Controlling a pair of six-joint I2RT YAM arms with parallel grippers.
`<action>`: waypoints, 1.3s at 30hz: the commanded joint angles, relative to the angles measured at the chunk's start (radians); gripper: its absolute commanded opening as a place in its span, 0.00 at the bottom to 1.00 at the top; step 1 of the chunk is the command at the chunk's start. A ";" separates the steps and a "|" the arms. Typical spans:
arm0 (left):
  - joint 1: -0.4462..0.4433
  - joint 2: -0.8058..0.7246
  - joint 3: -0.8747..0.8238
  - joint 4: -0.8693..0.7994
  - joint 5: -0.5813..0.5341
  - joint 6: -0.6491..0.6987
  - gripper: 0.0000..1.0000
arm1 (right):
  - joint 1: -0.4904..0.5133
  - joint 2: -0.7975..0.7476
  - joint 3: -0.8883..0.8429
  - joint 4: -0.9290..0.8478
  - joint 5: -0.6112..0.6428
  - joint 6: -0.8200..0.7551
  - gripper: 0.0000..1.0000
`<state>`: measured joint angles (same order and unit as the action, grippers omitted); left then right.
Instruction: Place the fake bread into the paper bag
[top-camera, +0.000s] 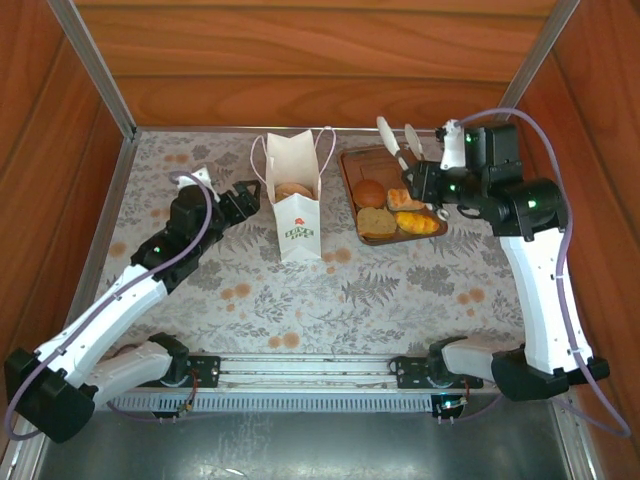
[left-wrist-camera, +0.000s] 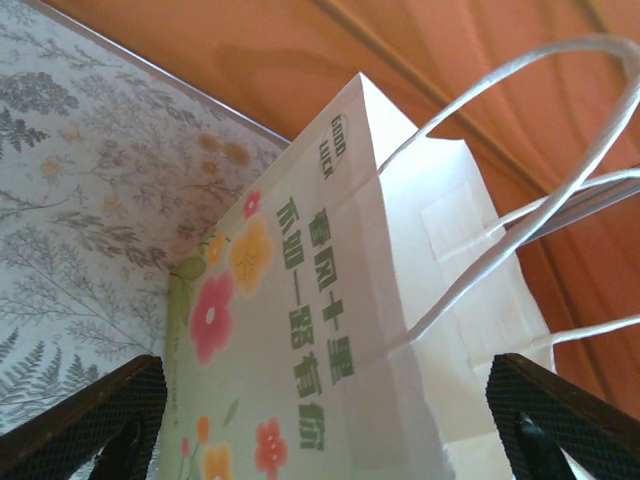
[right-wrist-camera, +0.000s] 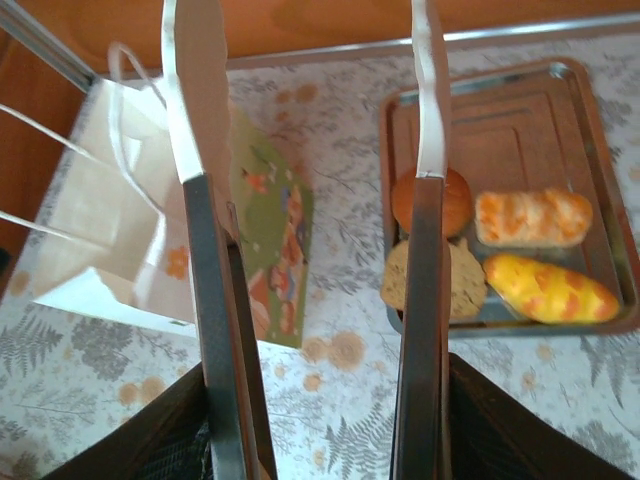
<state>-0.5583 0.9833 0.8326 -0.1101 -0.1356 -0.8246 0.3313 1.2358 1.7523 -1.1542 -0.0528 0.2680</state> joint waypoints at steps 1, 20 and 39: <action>0.003 -0.046 -0.048 0.010 -0.011 0.049 0.91 | -0.029 0.010 -0.071 -0.001 -0.002 0.010 0.56; 0.003 -0.306 -0.234 0.060 -0.149 0.276 0.98 | 0.011 0.407 -0.017 -0.095 0.141 -0.094 0.56; 0.003 -0.300 -0.252 0.062 -0.226 0.341 0.99 | 0.029 0.722 0.179 -0.162 0.206 -0.125 0.59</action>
<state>-0.5583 0.6922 0.5949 -0.0647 -0.3286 -0.5049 0.3534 1.9461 1.8980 -1.2755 0.1169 0.1581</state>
